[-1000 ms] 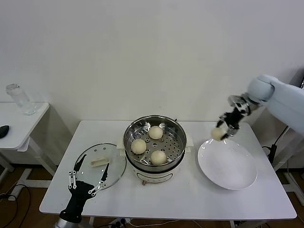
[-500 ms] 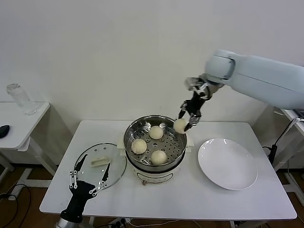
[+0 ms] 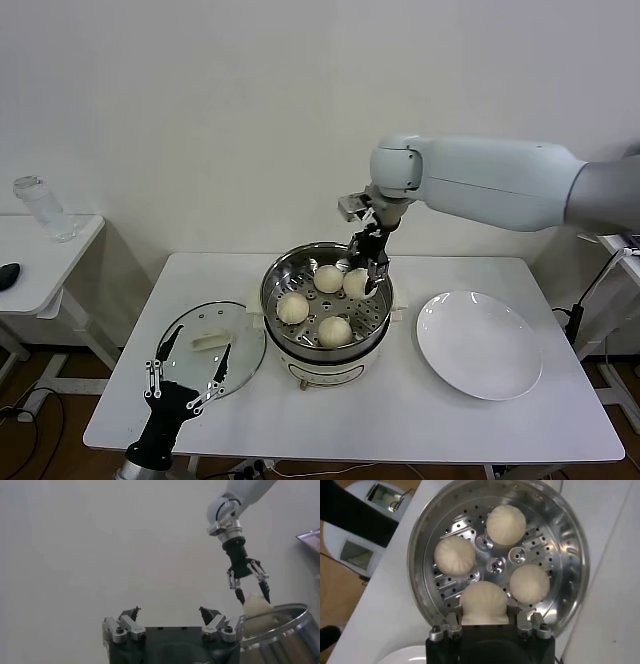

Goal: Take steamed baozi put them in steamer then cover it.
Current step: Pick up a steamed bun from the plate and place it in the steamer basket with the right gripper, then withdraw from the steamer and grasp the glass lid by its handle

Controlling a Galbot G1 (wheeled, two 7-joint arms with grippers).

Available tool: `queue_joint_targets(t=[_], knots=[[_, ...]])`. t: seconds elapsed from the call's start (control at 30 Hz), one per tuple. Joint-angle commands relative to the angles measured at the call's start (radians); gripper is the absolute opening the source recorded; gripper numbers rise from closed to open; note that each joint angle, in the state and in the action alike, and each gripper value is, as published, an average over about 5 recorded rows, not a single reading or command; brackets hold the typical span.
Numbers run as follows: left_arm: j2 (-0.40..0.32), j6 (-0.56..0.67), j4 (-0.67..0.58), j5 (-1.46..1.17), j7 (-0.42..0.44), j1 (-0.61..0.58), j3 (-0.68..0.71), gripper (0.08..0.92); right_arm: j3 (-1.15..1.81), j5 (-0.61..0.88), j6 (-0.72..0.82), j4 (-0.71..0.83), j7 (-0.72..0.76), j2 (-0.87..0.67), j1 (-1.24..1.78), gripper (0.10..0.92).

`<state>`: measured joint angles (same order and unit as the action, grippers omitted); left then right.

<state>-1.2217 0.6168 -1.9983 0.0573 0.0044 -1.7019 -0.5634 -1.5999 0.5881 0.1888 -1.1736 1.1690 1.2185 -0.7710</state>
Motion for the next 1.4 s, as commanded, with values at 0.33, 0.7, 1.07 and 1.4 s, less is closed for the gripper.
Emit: queue_joint_targets(t=[0.33,0.7,1.07,1.4], knots=[[-0.003,0.007,0.003,-0.001,-0.002,-0.003,-0.006,0.823,-0.025,-0.094,0.005,0.064,0.006,0.067,0.071,0.632],[-0.004,0.006,0.002,-0.002,-0.004,-0.002,-0.011,0.823,-0.021,-0.114,-0.011,0.068,0.007,0.056,0.084,0.682],[-0.004,-0.004,0.000,0.004,-0.010,0.000,-0.021,0.823,0.052,-0.110,-0.016,0.039,-0.003,0.028,0.089,0.822],[0.005,-0.056,0.000,0.146,-0.096,0.036,-0.029,0.823,0.302,0.012,-0.138,-0.272,-0.609,-0.253,0.134,0.823]])
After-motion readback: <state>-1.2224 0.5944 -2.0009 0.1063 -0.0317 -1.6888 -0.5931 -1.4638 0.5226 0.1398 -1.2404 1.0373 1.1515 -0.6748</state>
